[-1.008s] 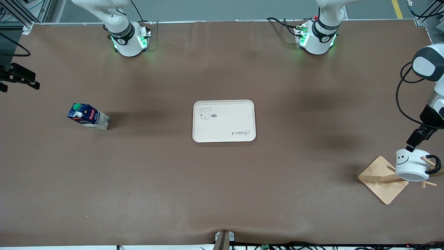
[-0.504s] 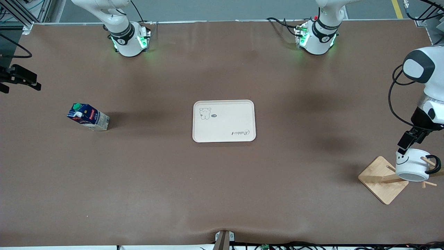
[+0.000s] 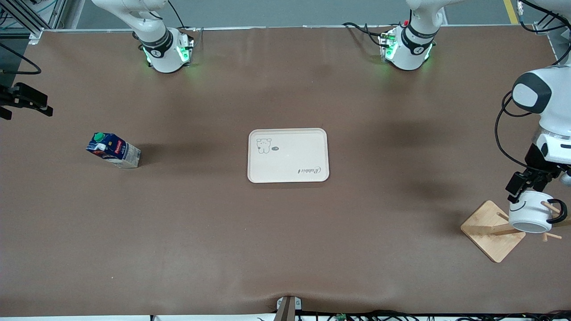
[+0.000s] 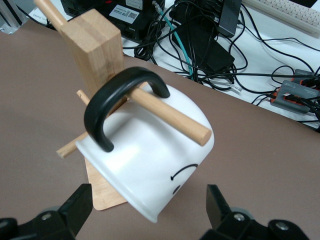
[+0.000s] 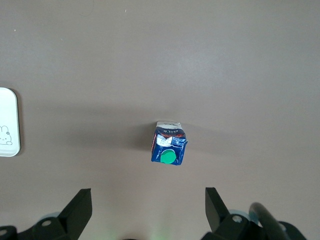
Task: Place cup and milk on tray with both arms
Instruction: 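Reach the left gripper down to the white mug on the stand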
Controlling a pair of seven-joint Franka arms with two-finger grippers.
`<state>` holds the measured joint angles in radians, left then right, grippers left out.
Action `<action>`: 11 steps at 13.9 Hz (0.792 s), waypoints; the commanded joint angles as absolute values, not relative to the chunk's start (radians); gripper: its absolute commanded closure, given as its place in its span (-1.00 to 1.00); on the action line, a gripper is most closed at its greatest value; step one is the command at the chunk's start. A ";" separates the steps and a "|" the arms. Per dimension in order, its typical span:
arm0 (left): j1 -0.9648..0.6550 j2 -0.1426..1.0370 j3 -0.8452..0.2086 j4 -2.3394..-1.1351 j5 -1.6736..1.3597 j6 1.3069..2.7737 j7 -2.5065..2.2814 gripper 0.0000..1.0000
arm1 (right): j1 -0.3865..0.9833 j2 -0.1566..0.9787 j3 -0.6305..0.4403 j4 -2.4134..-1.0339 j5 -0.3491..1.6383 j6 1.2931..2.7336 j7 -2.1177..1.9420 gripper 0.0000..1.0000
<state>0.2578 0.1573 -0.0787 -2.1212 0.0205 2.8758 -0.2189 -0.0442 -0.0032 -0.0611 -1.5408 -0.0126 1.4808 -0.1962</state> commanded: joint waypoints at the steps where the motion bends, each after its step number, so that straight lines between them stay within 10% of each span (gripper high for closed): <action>1: 0.261 0.179 -0.086 -2.088 0.028 2.890 -0.206 -0.76 | -0.044 -0.003 -0.063 -1.529 0.005 1.479 -0.204 -1.00; 11: 0.267 0.164 -0.100 -2.091 0.029 2.881 -0.180 0.00 | -0.040 -0.003 -0.061 -1.528 -0.003 1.477 -0.207 -1.00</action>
